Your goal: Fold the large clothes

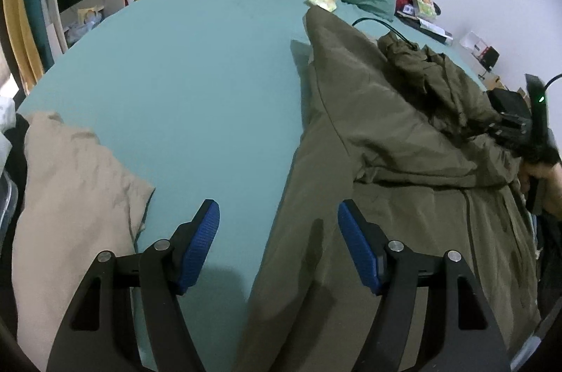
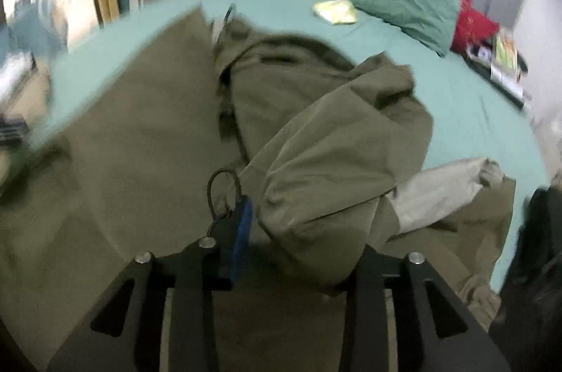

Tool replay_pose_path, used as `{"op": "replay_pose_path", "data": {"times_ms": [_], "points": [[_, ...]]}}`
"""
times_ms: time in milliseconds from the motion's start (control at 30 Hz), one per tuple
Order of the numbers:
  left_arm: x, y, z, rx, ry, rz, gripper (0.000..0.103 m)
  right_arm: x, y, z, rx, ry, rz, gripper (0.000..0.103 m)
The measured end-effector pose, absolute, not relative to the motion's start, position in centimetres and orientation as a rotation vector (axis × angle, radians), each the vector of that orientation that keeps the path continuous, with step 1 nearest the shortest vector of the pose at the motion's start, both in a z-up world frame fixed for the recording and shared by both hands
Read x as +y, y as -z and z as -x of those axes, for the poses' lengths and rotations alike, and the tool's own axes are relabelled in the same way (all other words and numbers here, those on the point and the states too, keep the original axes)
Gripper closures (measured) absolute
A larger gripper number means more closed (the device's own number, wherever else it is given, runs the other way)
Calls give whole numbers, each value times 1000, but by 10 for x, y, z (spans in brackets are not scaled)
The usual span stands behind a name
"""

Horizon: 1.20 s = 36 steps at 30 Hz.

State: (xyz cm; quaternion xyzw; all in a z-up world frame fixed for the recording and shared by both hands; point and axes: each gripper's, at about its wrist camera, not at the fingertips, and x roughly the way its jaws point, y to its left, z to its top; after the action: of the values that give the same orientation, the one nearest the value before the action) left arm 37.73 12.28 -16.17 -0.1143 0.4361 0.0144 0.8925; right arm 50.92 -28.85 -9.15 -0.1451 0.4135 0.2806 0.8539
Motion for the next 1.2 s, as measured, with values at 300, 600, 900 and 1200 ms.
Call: {"op": "replay_pose_path", "data": {"times_ms": [300,600,900,1200], "points": [[140,173,-389,926,-58,250,29,-331,31,-588,752,-590,-8,57],[144,186,-388,966,-51,317,29,-310,116,-505,1184,-787,180,10],[135,173,-376,893,-60,284,29,-376,76,-550,889,-370,35,10],[134,190,-385,945,-53,261,29,-313,134,-699,990,-373,-145,10]]}}
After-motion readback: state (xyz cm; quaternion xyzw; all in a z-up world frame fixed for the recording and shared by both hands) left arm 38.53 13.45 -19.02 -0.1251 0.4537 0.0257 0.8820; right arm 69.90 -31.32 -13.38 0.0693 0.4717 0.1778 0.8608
